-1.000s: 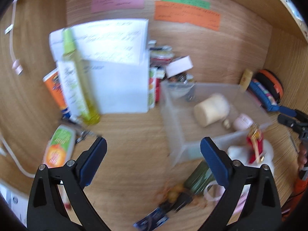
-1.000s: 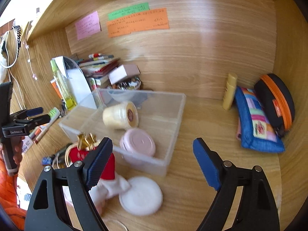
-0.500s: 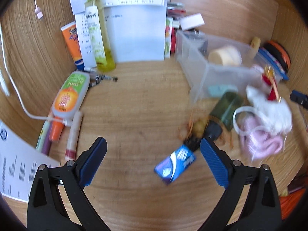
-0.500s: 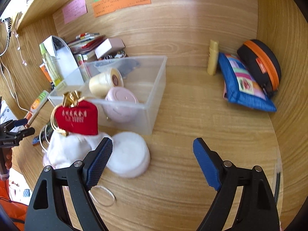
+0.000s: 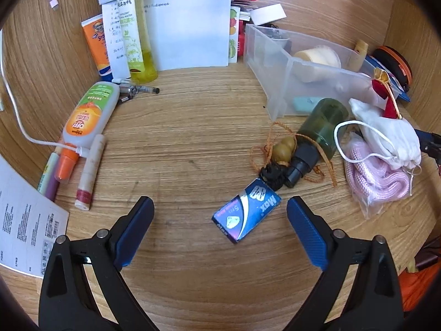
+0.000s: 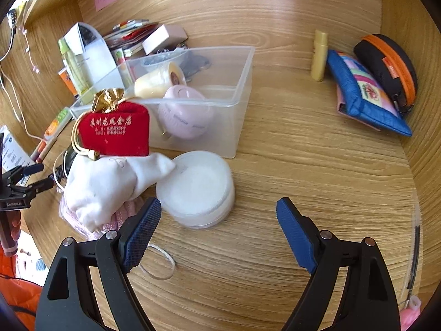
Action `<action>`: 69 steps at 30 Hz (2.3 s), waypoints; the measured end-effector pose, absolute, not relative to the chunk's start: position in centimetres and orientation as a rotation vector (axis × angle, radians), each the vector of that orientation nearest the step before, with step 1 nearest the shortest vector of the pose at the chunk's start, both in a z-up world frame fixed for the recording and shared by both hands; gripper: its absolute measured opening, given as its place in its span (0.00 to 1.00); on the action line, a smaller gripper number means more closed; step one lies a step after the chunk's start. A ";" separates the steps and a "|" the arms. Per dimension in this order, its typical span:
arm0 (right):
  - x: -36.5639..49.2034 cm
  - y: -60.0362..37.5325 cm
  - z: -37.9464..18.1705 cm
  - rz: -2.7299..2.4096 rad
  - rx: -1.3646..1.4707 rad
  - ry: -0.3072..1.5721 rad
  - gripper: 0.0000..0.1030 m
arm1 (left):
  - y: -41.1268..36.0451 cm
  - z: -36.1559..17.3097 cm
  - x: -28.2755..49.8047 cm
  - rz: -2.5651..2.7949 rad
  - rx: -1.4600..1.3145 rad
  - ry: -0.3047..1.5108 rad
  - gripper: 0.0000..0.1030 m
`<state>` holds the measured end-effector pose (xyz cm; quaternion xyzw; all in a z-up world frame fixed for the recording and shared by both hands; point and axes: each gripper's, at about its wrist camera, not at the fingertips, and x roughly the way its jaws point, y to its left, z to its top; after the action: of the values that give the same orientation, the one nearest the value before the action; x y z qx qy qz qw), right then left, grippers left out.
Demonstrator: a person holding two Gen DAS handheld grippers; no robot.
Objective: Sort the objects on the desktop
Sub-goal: 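Move the left gripper to the blue Max box while the right approaches the white round container, then close the left gripper on the Max box while the right gripper closes on the white container, then carry the Max box with the left gripper over the clear box while the right carries the white container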
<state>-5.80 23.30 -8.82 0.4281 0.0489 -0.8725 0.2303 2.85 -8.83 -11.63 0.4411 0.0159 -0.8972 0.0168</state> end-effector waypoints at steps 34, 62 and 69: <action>-7.8 20.4 -10.4 -2.384 1.171 0.216 0.61 | -9.4 -11.3 4.4 -2.783 1.266 0.039 0.26; -6.7 23.8 -2.5 -2.537 0.919 0.099 0.61 | -6.7 -2.2 1.2 -3.046 0.841 0.107 0.25; -7.3 22.9 -0.9 -2.535 0.847 0.138 0.61 | -6.5 -0.6 -0.8 -3.081 0.791 0.119 0.25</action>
<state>-7.30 22.91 -0.89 0.3081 0.0502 -0.9216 0.2305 -0.76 -6.45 -0.57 0.2484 0.0373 -0.9677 -0.0205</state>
